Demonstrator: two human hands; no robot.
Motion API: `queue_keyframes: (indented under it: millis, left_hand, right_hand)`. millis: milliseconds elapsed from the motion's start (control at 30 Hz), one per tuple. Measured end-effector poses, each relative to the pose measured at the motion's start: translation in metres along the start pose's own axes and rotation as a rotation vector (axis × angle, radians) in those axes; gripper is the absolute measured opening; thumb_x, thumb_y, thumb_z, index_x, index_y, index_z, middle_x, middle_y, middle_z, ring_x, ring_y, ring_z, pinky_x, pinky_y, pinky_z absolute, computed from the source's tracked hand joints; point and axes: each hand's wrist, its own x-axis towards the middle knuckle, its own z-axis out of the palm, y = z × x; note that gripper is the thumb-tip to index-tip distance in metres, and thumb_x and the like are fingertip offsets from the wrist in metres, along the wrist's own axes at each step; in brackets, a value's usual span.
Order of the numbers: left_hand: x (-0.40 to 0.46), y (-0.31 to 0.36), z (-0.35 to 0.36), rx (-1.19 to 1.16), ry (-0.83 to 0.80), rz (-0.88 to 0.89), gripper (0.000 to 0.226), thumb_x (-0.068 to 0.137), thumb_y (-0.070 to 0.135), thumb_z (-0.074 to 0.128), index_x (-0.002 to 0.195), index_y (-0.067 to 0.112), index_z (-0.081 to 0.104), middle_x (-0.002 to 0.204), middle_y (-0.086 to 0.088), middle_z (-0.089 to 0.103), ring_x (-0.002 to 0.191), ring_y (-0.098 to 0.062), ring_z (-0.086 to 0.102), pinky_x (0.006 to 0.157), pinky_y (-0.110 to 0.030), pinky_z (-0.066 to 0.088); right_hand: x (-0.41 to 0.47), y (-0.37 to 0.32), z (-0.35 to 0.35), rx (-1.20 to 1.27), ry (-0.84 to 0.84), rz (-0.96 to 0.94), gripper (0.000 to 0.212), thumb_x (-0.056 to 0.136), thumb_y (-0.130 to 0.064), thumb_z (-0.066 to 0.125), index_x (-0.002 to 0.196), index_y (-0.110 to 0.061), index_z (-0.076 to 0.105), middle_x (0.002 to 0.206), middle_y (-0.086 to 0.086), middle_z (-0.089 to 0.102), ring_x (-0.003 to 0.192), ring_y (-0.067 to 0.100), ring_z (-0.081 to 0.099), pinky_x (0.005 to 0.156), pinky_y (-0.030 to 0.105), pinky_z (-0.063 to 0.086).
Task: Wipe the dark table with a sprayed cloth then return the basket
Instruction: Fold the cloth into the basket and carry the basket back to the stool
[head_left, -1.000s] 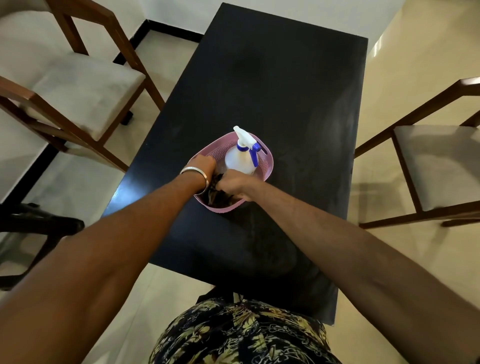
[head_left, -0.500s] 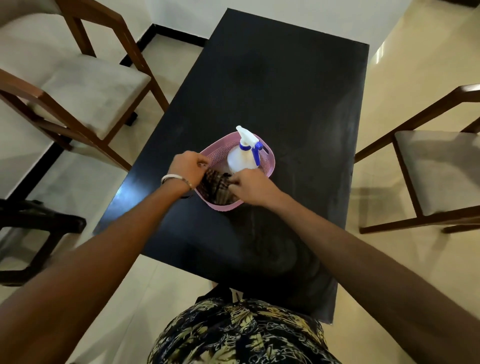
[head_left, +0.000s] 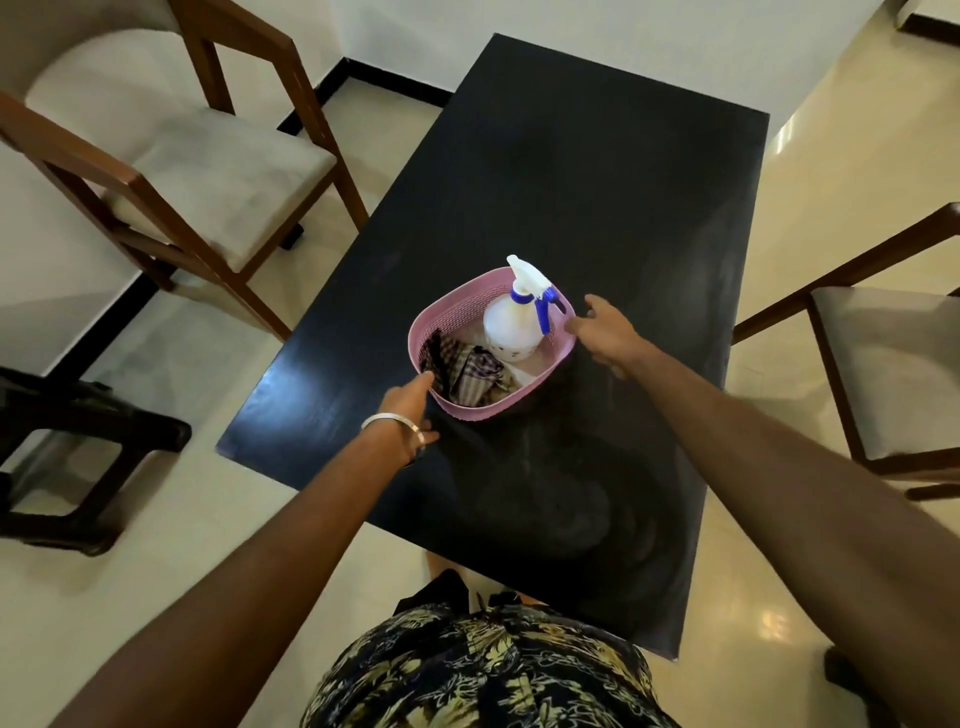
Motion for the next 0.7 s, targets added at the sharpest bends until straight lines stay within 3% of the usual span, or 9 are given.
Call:
queue_keyframes:
  millis: [67,100,167,233,333,467,567,700]
  left_hand:
    - [0.001,0.000,0.007,0.025,-0.039,-0.022,0.053,0.097,0.026,0.053,0.144,0.008,0.035,0.145,-0.022,0.039,0.117,-0.043,0.050,0.084,-0.052,0.049]
    - [0.001,0.001,0.011,0.037,-0.056,-0.019,0.048,0.098,0.022,0.051,0.141,0.006,0.037,0.142,-0.023,0.042,0.111,-0.042,0.053,0.080,-0.050,0.050]
    - [0.000,0.001,0.017,0.053,-0.073,0.010,0.038,0.099,0.013,0.046,0.135,0.002,0.042,0.127,-0.022,0.053,0.100,-0.038,0.056,0.073,-0.047,0.051]
    - [-0.003,0.002,0.020,0.082,-0.038,0.067,0.032,0.098,0.005,0.042,0.129,-0.002,0.046,0.109,-0.021,0.056,0.091,-0.034,0.058,0.066,-0.043,0.052]
    - [-0.005,0.006,0.019,0.110,0.003,0.111,0.034,0.095,-0.002,0.037,0.128,-0.004,0.048,0.108,-0.022,0.057,0.085,-0.033,0.061,0.054,-0.039,0.052]
    - [-0.010,0.015,0.012,0.117,0.007,0.132,0.032,0.096,-0.004,0.036,0.125,-0.005,0.049,0.107,-0.021,0.058,0.070,-0.025,0.062,0.044,-0.036,0.055]
    - [-0.011,0.020,0.001,0.149,0.012,0.138,0.034,0.095,-0.003,0.037,0.126,-0.005,0.049,0.111,-0.024,0.061,0.077,-0.029,0.064,0.046,-0.036,0.056]
    - [-0.023,0.028,-0.020,0.146,0.053,0.170,0.032,0.094,-0.003,0.039,0.124,-0.005,0.051,0.112,-0.025,0.062,0.086,-0.034,0.066,0.047,-0.036,0.058]
  right_hand:
    - [0.006,0.000,0.005,0.062,-0.121,0.040,0.068,0.094,-0.015,0.058,0.155,-0.017,0.028,0.156,0.010,0.037,0.113,0.024,0.055,0.080,0.040,0.054]
    - [0.008,0.001,0.007,0.105,-0.160,0.049,0.061,0.094,-0.012,0.057,0.151,-0.016,0.035,0.151,0.011,0.043,0.110,0.023,0.055,0.079,0.040,0.055]
    - [0.007,0.000,0.014,0.195,-0.190,0.073,0.046,0.097,-0.012,0.056,0.141,-0.015,0.047,0.139,0.011,0.053,0.118,0.027,0.056,0.090,0.046,0.055]
    - [0.004,-0.001,0.019,0.239,-0.157,0.078,0.036,0.100,-0.024,0.056,0.135,-0.017,0.051,0.130,0.010,0.057,0.114,0.028,0.059,0.080,0.041,0.059]
    - [0.000,-0.003,0.022,0.214,-0.117,0.059,0.034,0.101,-0.033,0.054,0.132,-0.020,0.054,0.127,0.008,0.059,0.108,0.028,0.061,0.066,0.035,0.059]
    - [-0.008,-0.007,0.023,0.215,-0.101,0.051,0.030,0.102,-0.024,0.053,0.132,-0.020,0.053,0.123,0.006,0.058,0.107,0.030,0.062,0.067,0.039,0.060]
    - [-0.016,-0.013,0.025,0.254,-0.114,0.052,0.024,0.101,-0.025,0.055,0.124,-0.022,0.054,0.121,0.006,0.059,0.108,0.030,0.063,0.078,0.047,0.061]
    - [-0.030,-0.030,0.028,0.295,-0.158,-0.019,0.019,0.099,-0.012,0.056,0.114,-0.022,0.054,0.121,0.008,0.060,0.110,0.030,0.062,0.087,0.051,0.058]
